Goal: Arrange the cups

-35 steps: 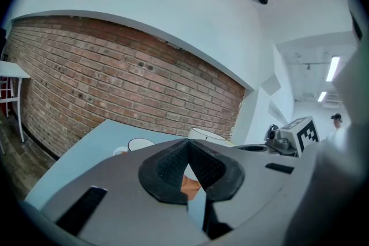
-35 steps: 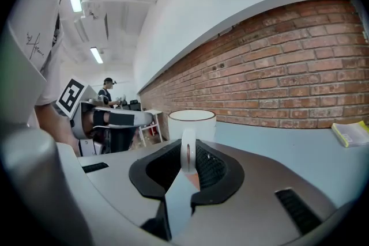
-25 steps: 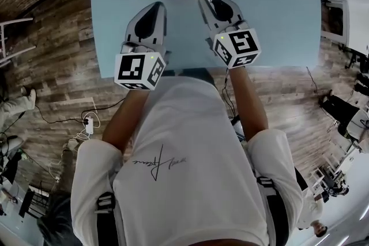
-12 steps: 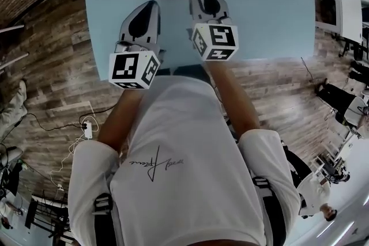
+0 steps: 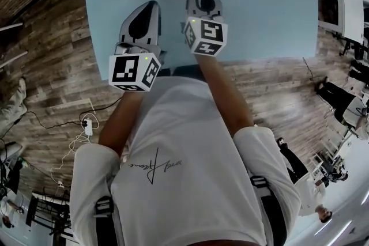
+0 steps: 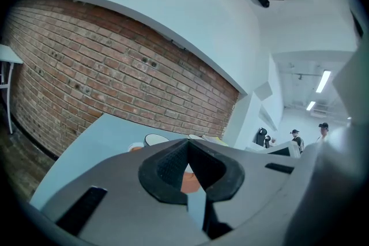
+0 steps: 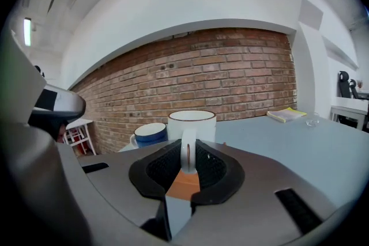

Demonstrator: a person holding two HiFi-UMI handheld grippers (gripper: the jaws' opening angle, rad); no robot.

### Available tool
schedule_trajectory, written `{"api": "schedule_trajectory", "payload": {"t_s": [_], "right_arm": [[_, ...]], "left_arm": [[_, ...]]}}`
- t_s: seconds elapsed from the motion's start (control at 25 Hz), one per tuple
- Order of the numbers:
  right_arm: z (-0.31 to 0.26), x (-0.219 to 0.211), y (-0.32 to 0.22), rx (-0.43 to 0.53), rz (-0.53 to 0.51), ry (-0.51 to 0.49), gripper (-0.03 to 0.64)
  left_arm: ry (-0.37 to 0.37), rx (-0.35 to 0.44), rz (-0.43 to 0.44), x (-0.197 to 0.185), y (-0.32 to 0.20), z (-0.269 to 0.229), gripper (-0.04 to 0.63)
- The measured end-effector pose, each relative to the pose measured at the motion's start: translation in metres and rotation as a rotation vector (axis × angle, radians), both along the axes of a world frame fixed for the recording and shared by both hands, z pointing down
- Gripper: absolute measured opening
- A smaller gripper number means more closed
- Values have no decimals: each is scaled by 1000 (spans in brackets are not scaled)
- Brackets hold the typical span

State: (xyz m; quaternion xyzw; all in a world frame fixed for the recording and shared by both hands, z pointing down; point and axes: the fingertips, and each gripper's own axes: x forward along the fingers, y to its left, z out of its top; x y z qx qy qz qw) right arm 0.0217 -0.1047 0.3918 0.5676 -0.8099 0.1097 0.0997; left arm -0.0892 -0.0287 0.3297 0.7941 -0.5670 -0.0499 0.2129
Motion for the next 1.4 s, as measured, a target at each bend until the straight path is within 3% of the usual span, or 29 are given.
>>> {"api": "schedule_trajectory", "payload": {"t_s": [0.36, 0.96, 1.4], "right_arm": [[19, -1, -12, 5, 63, 1, 66], [38, -4, -9, 16, 53, 67, 66], [40, -5, -7, 23, 102, 30, 66]], "left_arm": [[-3, -32, 9, -5, 0, 9, 8], [-4, -56, 23, -7, -6, 18, 8], [0, -71, 20, -5, -7, 22, 8]]}}
